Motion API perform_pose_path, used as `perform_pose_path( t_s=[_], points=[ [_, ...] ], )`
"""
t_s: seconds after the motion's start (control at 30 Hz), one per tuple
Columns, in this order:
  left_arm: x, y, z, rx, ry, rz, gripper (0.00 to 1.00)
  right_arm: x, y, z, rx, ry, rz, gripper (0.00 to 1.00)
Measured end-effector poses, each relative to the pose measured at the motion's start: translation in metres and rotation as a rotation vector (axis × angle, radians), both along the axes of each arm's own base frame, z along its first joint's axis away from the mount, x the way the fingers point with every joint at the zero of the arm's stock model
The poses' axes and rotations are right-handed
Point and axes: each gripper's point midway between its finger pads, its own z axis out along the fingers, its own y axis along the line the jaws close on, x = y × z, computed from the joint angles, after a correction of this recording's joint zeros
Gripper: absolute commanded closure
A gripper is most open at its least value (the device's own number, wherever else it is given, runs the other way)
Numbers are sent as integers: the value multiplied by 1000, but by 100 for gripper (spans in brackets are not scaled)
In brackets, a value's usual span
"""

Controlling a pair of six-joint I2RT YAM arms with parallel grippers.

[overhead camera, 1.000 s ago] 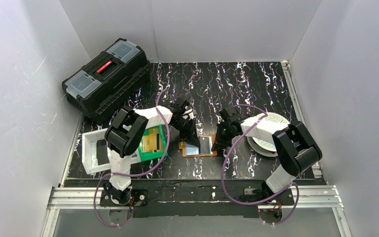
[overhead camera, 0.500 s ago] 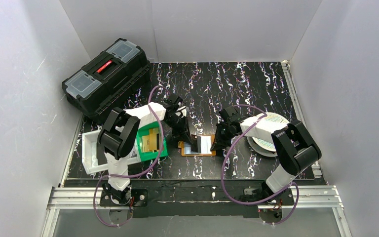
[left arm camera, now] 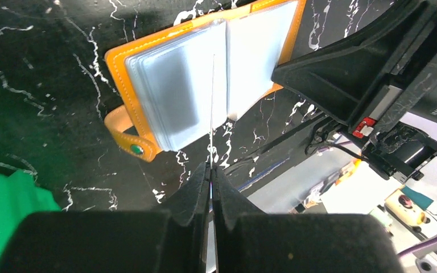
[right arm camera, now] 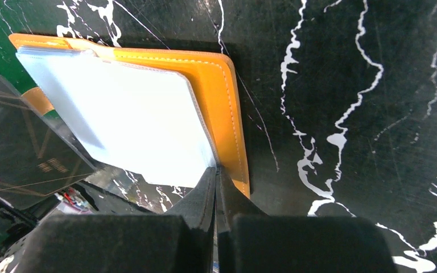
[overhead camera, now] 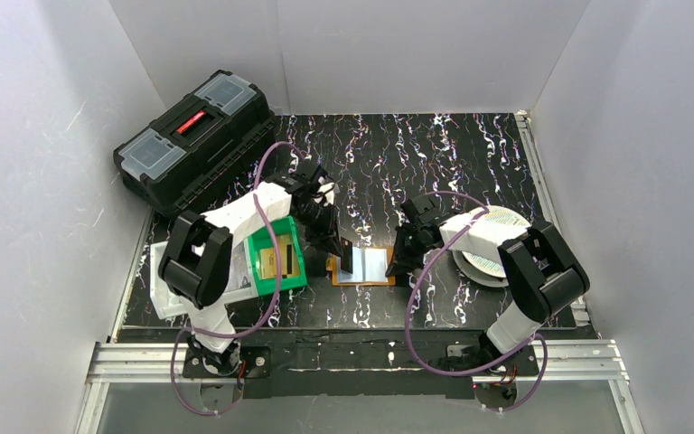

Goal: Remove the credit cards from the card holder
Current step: Place the credit card in the storage box.

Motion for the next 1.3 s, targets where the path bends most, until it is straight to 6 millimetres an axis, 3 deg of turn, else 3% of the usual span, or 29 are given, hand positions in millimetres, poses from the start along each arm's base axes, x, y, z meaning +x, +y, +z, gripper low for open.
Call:
perform_pose_path(
  t_s=[0.1, 0.2, 0.33, 0.47, 0.5, 0.67, 0.97, 1.13, 1.3],
  points=[
    [3, 6, 12, 21, -42, 4, 100, 1, -1, 4, -13, -11, 1, 95],
    [4, 16, 29, 49, -94, 15, 100, 7, 3, 25, 1, -42, 3, 85],
    [7, 34, 58, 97, -190, 48, 100, 27, 17, 76, 82, -158, 5, 53],
    [9, 67, 86, 186, -290, 112, 100, 40, 28, 126, 166, -274, 17, 19],
    [9, 76, 92, 212, -308, 132, 100, 41, 29, 134, 178, -292, 19, 4],
    [6, 142, 104, 422, -353, 261, 100, 39, 31, 152, 209, -333, 45, 2],
    [-7, 259, 105, 839, -300, 488, 100, 24, 26, 147, 196, -284, 93, 2],
    [-19, 308, 108, 1087, -277, 529, 100, 13, 21, 141, 186, -261, 128, 2],
    [-32, 343, 89, 1274, -167, 498, 100, 4, 15, 135, 167, -249, 154, 2]
  ],
)
